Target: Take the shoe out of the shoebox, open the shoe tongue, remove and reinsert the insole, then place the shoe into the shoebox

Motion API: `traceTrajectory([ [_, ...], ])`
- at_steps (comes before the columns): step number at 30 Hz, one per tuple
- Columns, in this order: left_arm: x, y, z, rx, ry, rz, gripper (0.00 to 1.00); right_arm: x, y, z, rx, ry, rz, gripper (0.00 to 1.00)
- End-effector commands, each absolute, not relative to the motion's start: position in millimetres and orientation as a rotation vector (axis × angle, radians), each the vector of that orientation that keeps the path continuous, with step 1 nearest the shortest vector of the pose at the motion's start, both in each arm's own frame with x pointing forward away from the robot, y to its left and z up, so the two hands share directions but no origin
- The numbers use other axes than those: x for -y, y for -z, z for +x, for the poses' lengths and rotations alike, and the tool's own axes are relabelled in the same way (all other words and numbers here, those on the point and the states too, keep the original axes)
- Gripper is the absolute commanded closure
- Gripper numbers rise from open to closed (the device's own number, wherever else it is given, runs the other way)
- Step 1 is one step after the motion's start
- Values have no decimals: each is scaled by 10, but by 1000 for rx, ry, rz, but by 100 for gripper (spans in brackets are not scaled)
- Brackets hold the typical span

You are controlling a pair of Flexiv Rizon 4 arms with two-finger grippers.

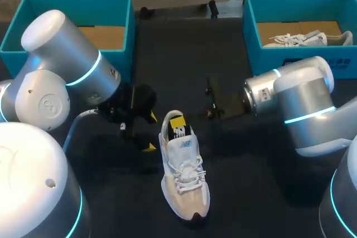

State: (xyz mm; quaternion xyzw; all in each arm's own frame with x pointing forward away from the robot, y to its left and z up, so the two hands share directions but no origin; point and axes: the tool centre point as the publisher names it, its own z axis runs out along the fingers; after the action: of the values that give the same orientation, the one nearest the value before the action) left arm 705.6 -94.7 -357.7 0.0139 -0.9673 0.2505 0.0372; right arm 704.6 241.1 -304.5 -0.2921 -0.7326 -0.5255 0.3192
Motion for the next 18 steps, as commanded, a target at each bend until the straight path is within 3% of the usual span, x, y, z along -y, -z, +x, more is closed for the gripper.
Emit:
traceTrajectory([
  [1, 899, 3555, 7054, 2969, -763, 36, 0, -2309, 2972, 7030, 1950, 1366, -798, 34],
  [10, 720, 3532, 7074, 2980, -737, 75, 0, -2157, 2930, 7094, 2019, 1256, -848, 36],
  [14, 645, 3525, 7073, 2979, -732, 90, 0, -2073, 2888, 7120, 2046, 1132, -877, 31],
  [18, 542, 3501, 7091, 2969, -730, 97, 0, -2028, 2816, 7147, 2066, 1043, -908, 31],
])
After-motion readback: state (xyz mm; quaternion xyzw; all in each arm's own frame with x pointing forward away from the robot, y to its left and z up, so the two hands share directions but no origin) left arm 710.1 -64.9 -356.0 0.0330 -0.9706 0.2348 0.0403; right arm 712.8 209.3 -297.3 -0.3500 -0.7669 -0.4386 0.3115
